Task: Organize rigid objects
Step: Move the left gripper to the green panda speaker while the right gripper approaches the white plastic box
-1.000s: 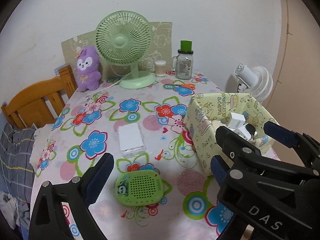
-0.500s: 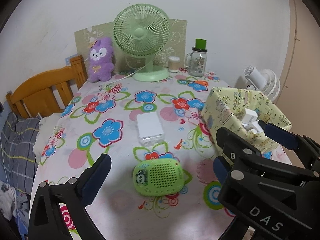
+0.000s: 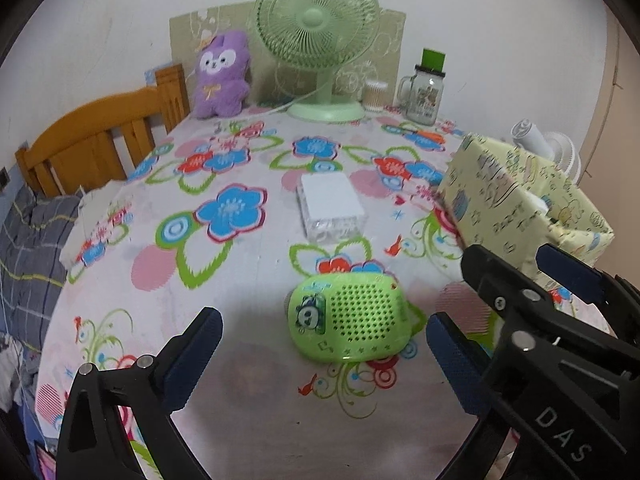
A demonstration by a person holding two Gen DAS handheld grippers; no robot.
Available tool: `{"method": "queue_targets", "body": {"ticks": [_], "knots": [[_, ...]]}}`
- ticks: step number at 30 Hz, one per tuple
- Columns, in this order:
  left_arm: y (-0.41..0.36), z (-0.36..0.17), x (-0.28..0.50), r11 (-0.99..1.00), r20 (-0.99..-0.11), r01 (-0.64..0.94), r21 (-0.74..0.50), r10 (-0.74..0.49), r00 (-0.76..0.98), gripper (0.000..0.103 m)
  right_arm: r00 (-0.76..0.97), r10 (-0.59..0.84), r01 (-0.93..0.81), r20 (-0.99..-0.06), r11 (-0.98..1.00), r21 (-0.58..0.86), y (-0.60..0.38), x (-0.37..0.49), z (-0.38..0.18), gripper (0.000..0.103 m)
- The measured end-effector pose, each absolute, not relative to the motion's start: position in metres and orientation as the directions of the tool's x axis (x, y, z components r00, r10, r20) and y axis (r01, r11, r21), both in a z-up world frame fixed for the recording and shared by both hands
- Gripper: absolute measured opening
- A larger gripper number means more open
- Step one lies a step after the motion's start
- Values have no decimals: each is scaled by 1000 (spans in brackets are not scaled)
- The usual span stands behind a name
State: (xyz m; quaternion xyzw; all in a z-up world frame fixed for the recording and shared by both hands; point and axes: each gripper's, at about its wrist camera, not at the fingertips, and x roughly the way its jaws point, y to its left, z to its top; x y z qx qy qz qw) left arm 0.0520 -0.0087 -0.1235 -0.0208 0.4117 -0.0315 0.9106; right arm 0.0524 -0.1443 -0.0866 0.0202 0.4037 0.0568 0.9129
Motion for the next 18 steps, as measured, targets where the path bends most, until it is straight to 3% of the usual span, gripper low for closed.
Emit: {"method": "queue_targets", "body": {"ticks": [5, 7, 18], "knots": [[-13, -138, 57, 997, -766, 41, -71, -81, 638, 103, 654, 118, -72, -748, 993, 94, -148, 53, -100, 62], [-15, -142, 60, 997, -769, 40, -69, -79, 634, 103, 656, 108, -63, -747, 994, 88, -152, 52, -104, 50], [-29, -160, 75, 998, -792, 26, -56, -60, 608, 103, 635, 104, -48, -765, 994, 95, -160, 61, -118, 46]]}}
